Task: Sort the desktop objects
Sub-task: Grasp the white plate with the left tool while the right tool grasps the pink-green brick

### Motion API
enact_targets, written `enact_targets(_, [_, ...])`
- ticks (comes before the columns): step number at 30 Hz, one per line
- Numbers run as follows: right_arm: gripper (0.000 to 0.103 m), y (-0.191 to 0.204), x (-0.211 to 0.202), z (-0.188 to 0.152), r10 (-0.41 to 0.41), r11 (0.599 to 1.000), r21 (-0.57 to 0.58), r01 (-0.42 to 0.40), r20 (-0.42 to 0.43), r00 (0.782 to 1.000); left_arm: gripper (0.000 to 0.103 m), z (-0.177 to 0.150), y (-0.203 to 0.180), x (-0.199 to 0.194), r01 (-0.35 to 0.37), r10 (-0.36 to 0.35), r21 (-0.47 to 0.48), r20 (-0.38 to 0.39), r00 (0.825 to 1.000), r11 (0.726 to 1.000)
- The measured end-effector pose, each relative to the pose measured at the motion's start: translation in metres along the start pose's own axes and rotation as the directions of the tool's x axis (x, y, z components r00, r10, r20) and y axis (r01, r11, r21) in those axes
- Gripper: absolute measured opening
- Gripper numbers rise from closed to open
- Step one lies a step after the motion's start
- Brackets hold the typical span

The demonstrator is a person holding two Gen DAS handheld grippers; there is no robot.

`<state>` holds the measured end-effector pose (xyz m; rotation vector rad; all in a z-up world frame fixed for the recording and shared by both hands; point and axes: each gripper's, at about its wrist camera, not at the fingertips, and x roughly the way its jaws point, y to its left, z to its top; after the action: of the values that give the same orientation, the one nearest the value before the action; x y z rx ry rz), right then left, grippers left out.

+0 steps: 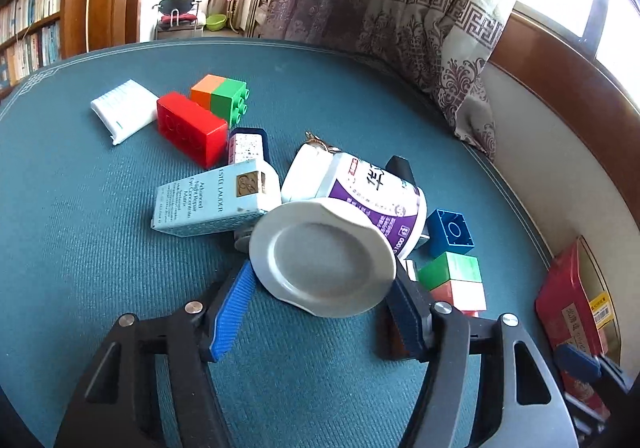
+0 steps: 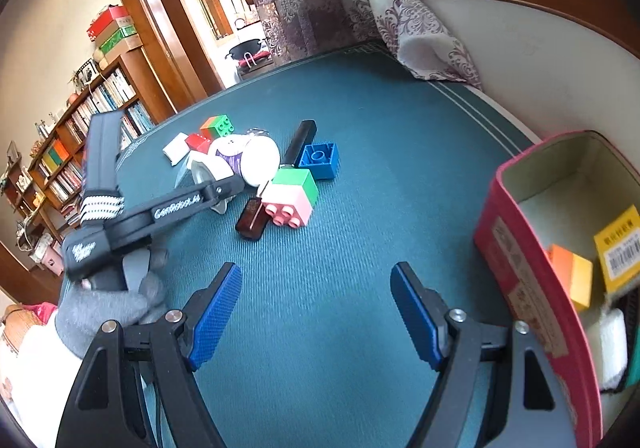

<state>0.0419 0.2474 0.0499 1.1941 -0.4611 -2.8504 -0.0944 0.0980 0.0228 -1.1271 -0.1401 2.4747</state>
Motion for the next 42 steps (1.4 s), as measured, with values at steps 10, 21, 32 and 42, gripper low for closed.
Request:
enact_targets(10, [0.080,0.018,0.048,0.036,-0.032,0.999,-0.041,0.030,-0.050,0.998,0.067,0.003,-0.003,-0.030,-0.092,0.089,0.030,0.069,0.994,0.995])
enact_targets(21, [0.062,0.030,0.091,0.059,-0.056,0.997,-0.061,0.051,-0.092,0.994,0.067,0.001,0.013,-0.031,-0.099,0.100,-0.013,0.073,0.992,0.995])
enact_targets(32, [0.050,0.034,0.102,0.058,-0.149,0.983,-0.118,0.140,-0.077,0.986,0.067,-0.001,0.014,-0.030,-0.089,0.090,-0.029,0.073,0.993,0.996])
enact_targets(42, [0.035,0.039,0.093,0.051,-0.141,0.982,-0.136,0.132,-0.057,0.988,0.067,-0.002,0.018,-0.026,-0.092,0.095,-0.043,0.068,0.993,0.995])
